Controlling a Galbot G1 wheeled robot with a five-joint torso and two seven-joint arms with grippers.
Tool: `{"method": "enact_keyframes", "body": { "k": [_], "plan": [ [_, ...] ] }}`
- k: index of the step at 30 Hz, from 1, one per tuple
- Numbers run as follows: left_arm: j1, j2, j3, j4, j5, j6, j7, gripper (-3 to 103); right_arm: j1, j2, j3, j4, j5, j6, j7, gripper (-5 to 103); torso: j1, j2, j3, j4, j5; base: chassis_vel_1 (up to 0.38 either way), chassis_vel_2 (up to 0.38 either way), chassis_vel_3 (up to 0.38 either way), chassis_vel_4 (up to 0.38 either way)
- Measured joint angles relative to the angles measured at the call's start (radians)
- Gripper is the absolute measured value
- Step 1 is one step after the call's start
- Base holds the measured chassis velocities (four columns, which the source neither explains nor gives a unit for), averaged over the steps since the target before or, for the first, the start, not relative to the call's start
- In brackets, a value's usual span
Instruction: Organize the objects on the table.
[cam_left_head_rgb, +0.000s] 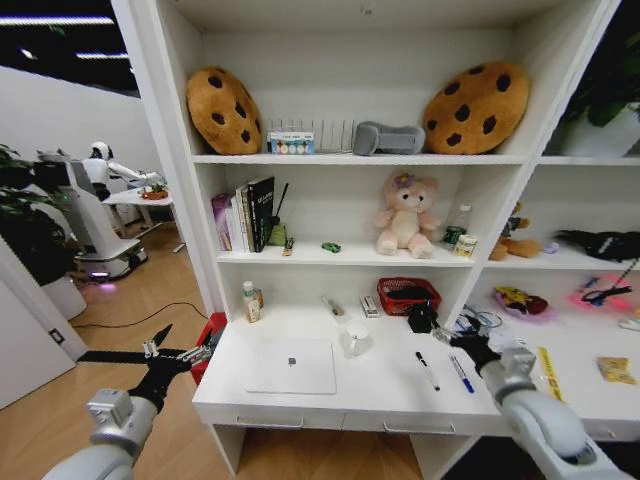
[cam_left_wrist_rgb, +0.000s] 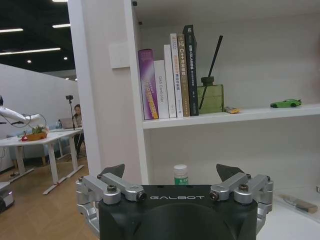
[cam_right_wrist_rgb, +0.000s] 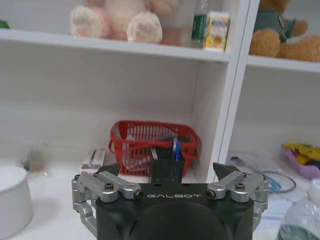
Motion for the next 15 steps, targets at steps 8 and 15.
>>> {"method": "enact_keyframes", "body": {
  "k": [8,15],
  "plan": [
    [0.000,0.000,0.000,0.000,0.000,0.000,0.000,100,0.083,-0.040,-0.082,-0.163,0.086,-0.024,-0.026,100,0.000,0.000,0.000,0.0004,-0.0003,0.000,0.000,0.000,0.000],
    [0.000,0.000,0.000,0.000,0.000,0.000,0.000,100,0.184,-0.051,-0.226,-0.253,0.089,-0.079,0.055,99,0.000,0.000,0.000,0.0005,-0.0001,0.000,0.000,0.000,0.000]
  ]
}}
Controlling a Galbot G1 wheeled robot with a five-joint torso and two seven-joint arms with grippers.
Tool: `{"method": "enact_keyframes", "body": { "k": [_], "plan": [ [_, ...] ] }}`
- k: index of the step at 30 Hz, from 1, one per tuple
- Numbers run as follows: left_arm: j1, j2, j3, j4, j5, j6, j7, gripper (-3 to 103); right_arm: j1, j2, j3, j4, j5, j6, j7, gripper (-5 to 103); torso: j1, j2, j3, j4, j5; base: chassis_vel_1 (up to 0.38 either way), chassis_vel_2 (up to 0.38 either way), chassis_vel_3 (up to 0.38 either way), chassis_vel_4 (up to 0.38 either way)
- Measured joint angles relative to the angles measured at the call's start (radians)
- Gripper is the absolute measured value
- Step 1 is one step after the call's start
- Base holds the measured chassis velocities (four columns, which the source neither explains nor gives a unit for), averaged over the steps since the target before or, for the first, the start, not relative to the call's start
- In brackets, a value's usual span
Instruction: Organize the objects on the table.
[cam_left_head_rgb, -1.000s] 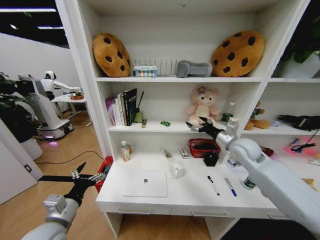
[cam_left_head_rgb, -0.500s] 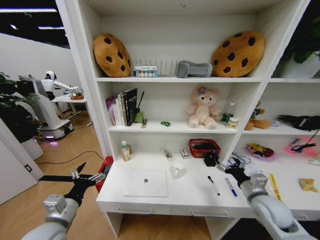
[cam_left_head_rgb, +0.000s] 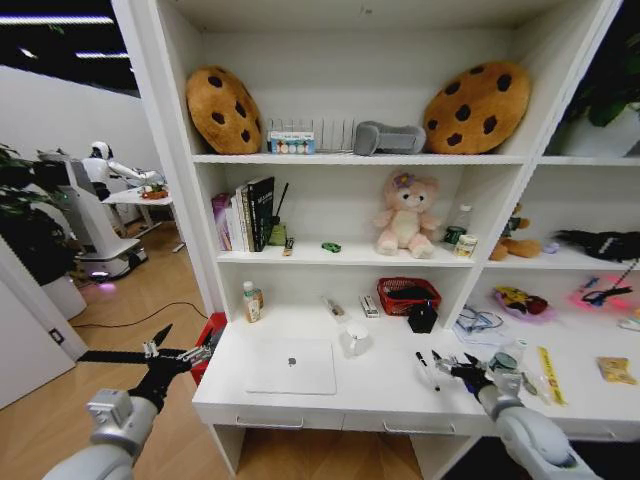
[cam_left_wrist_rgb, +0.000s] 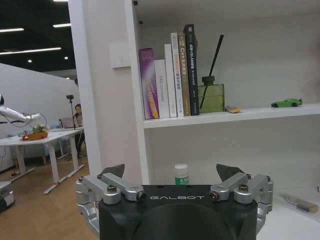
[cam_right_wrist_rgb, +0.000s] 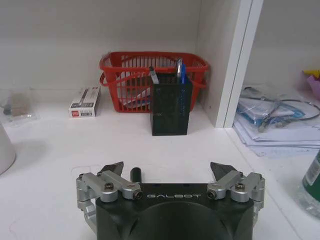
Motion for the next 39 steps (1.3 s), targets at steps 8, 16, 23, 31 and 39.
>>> {"method": "enact_keyframes", "body": {
  "k": [8,16,23,31,39],
  "plan": [
    [0.000,0.000,0.000,0.000,0.000,0.000,0.000,100,0.122,-0.018,-0.107,-0.104,0.078,-0.038,0.028,90,0.000,0.000,0.000,0.0000,0.0000,0.000,0.000,0.000,0.000],
    [0.000,0.000,0.000,0.000,0.000,0.000,0.000,100,0.200,-0.033,-0.151,-0.155,0.089,-0.043,0.017,86,0.000,0.000,0.000,-0.0001,0.0000,0.000,0.000,0.000,0.000],
    [0.000,0.000,0.000,0.000,0.000,0.000,0.000,100,0.226,-0.048,-0.174,-0.171,0.150,-0.080,-0.029,78,0.000,0.000,0.000,-0.0001,0.0000,0.000,0.000,0.000,0.000],
    [0.000,0.000,0.000,0.000,0.000,0.000,0.000,100,0.223,-0.065,-0.181,-0.184,0.172,-0.097,-0.083,71,0.000,0.000,0.000,-0.0003,-0.0001,0.000,0.000,0.000,0.000],
    [0.000,0.000,0.000,0.000,0.000,0.000,0.000,100,0.256,-0.068,-0.210,-0.220,0.160,-0.102,-0.087,75,0.000,0.000,0.000,-0.0002,0.0000,0.000,0.000,0.000,0.000]
  ]
}}
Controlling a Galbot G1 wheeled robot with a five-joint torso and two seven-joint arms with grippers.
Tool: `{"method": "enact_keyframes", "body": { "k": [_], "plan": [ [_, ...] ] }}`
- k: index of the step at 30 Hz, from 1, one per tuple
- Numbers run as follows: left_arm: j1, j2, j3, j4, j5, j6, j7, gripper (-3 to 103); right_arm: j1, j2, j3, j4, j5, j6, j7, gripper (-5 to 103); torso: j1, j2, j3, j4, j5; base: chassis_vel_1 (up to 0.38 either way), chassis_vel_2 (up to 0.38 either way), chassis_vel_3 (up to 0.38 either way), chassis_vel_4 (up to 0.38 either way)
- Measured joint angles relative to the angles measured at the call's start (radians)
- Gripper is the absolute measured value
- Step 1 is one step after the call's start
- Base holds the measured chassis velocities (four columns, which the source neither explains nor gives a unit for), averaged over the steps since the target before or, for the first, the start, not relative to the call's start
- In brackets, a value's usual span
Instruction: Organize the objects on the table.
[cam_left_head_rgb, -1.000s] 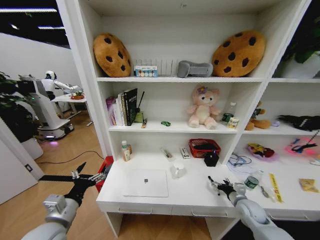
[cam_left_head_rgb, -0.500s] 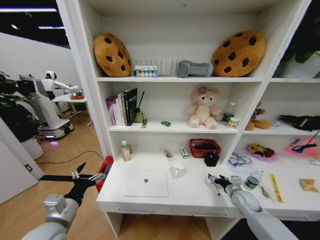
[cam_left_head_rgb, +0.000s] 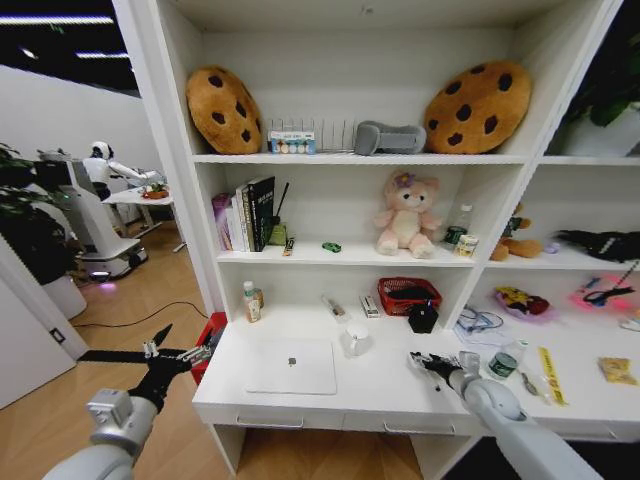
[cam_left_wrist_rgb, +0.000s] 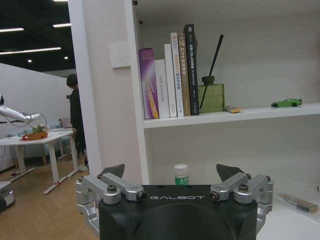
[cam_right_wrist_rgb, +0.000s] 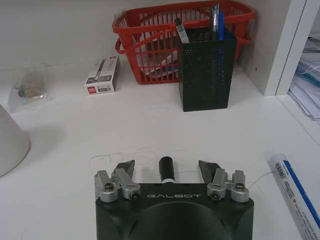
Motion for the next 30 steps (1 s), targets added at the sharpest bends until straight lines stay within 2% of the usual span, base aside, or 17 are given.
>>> {"method": "enact_keyframes", "body": {
  "k": [4,5,7,8,9,16,20,22,23,30],
  "plan": [
    [0.000,0.000,0.000,0.000,0.000,0.000,0.000,100,0.005,-0.005,-0.008,-0.004,0.007,-0.008,-0.008,72,0.000,0.000,0.000,0.0001,-0.0001,0.000,0.000,0.000,0.000],
    [0.000,0.000,0.000,0.000,0.000,0.000,0.000,100,0.006,-0.007,-0.010,-0.005,0.012,-0.011,-0.011,62,0.000,0.000,0.000,0.0000,-0.0001,0.000,0.000,0.000,0.000],
    [0.000,0.000,0.000,0.000,0.000,0.000,0.000,100,0.007,-0.007,-0.011,-0.005,0.016,-0.014,-0.014,62,0.000,0.000,0.000,0.0000,0.0000,0.000,0.000,0.000,0.000],
    [0.000,0.000,0.000,0.000,0.000,0.000,0.000,100,0.007,-0.007,-0.012,-0.008,0.017,-0.015,-0.019,57,0.000,0.000,0.000,0.0000,0.0000,0.000,0.000,0.000,0.000],
    [0.000,0.000,0.000,0.000,0.000,0.000,0.000,100,0.012,-0.006,-0.013,-0.018,-0.004,-0.013,-0.026,47,0.000,0.000,0.000,0.0000,-0.0003,0.000,0.000,0.000,0.000],
    [0.000,0.000,0.000,0.000,0.000,0.000,0.000,100,0.030,-0.003,-0.024,-0.040,-0.032,-0.010,-0.032,35,0.000,0.000,0.000,0.0001,-0.0003,0.000,0.000,0.000,0.000],
    [0.000,0.000,0.000,0.000,0.000,0.000,0.000,100,0.052,-0.003,-0.038,-0.056,-0.031,-0.009,-0.034,21,0.000,0.000,0.000,0.0000,0.0001,0.000,0.000,0.000,0.000],
    [0.000,0.000,0.000,0.000,0.000,0.000,0.000,100,0.056,-0.003,-0.041,-0.058,-0.030,-0.010,-0.034,21,0.000,0.000,0.000,0.0001,0.0000,0.000,0.000,0.000,0.000],
    [0.000,0.000,0.000,0.000,0.000,0.000,0.000,100,0.058,-0.003,-0.043,-0.059,-0.029,-0.010,-0.035,13,0.000,0.000,0.000,0.0000,0.0000,0.000,0.000,0.000,0.000],
    [0.000,0.000,0.000,0.000,0.000,0.000,0.000,100,0.060,-0.005,-0.043,-0.055,-0.029,-0.013,-0.039,10,0.000,0.000,0.000,0.0000,0.0001,0.000,0.000,0.000,0.000]
  ]
}}
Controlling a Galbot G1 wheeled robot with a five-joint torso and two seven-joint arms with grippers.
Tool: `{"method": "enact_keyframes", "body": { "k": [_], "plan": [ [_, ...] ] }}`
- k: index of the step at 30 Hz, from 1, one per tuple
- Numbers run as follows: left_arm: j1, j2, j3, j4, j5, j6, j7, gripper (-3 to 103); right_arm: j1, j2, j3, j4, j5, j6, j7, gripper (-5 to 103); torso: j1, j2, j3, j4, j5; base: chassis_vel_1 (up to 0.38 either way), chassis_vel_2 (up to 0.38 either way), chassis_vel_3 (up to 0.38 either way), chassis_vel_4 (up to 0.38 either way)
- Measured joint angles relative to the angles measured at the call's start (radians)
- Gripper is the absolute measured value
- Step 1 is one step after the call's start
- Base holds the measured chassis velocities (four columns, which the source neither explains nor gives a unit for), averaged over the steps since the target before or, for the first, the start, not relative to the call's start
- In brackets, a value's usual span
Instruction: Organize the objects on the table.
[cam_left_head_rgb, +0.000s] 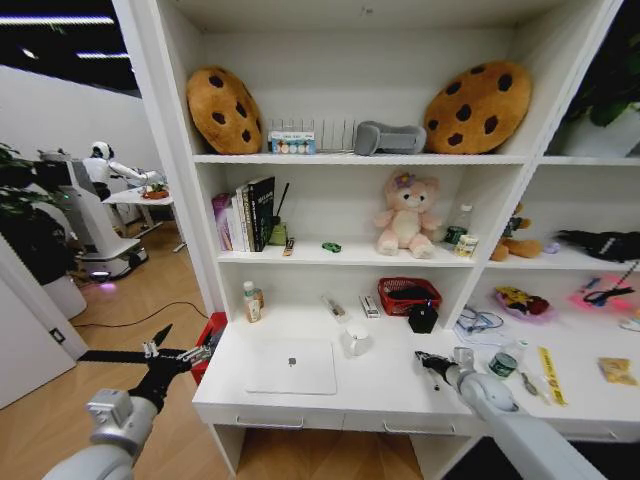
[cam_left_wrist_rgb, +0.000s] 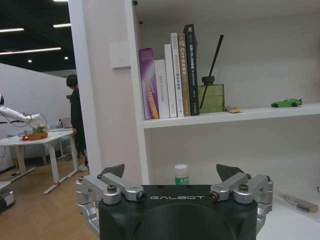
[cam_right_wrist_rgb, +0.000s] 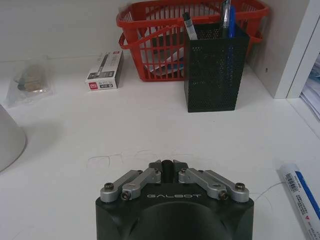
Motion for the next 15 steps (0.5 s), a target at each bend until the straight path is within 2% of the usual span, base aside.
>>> {"method": "enact_keyframes", "body": {
  "k": [2,4,9,10,11,13,15],
  "plan": [
    [0.000,0.000,0.000,0.000,0.000,0.000,0.000,100,-0.007,0.013,0.029,0.009,-0.073,0.059,-0.030,10,0.000,0.000,0.000,-0.0002,0.0002,0.000,0.000,0.000,0.000],
    [0.000,0.000,0.000,0.000,0.000,0.000,0.000,100,-0.006,0.016,0.040,0.022,-0.081,0.075,-0.031,10,0.000,0.000,0.000,-0.0002,0.0000,0.000,0.000,0.000,0.000],
    [0.000,0.000,0.000,0.000,0.000,0.000,0.000,100,0.025,0.006,0.051,0.094,-0.019,0.092,0.022,10,0.000,0.000,0.000,0.0000,-0.0002,0.000,0.000,0.000,0.000],
    [0.000,0.000,0.000,0.000,0.000,0.000,0.000,100,0.060,-0.001,0.045,0.093,-0.022,0.144,0.028,10,0.000,0.000,0.000,-0.0001,-0.0004,0.000,0.000,0.000,0.000],
    [0.000,0.000,0.000,0.000,0.000,0.000,0.000,100,0.060,-0.001,0.045,0.093,-0.022,0.144,0.028,10,0.000,0.000,0.000,-0.0001,-0.0004,0.000,0.000,0.000,0.000],
    [0.000,0.000,0.000,0.000,0.000,0.000,0.000,100,0.131,-0.006,0.027,0.045,-0.093,0.224,0.015,10,0.000,0.000,0.000,0.0002,0.0000,0.000,0.000,0.000,0.000],
    [0.000,0.000,0.000,0.000,0.000,0.000,0.000,100,0.174,-0.012,0.016,0.010,-0.112,0.243,0.005,10,0.000,0.000,0.000,0.0000,0.0001,0.000,0.000,0.000,0.000]
  ]
}}
